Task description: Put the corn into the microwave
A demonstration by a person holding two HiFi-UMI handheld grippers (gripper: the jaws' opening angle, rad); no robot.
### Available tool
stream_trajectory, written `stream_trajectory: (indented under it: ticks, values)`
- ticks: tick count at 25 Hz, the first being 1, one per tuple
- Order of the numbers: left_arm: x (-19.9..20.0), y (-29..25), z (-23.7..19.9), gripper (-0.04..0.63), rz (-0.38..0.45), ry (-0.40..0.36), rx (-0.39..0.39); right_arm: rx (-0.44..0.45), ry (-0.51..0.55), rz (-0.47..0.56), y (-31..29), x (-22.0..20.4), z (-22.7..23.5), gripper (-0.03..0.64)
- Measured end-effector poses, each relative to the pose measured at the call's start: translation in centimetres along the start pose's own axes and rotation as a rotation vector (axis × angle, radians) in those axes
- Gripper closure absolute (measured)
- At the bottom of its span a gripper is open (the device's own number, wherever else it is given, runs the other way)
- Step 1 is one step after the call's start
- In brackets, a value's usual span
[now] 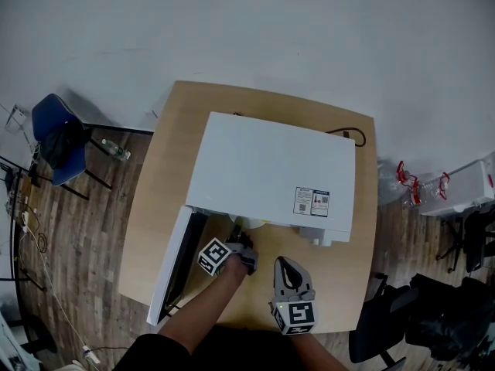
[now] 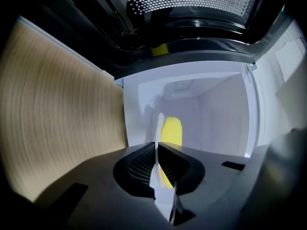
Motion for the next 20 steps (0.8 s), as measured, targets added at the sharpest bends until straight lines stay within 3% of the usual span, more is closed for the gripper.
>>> stream_trajectory:
  ticks: [6,11,20]
  values:
    - [-0.2,1.2,0.3,0.569,-0.033,-0.029,-0.023,-0.025,-0.013,0.024,0.5,0.5,0.5,0.557]
    - [-0.9,2.4,0.2,0.569,-0.098,-0.097,0.034,-0.040,-0.011,0.031,0.9,0.4,0.4,0.557]
    - [-0.5,1.9,0.2,0.571,-0.054,-0.031,0.037,-0.037,-0.016,0.025,1.9,-0.3,-0.3,0.557]
Point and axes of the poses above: the fingertips, and each gripper's own axes: y backward along the fingers, z to its right, x out of its top, the point moved 4 cm from there along y, backward along the fingers, and after that the axes turned 2 degrees about x, right-handed, at the moved point
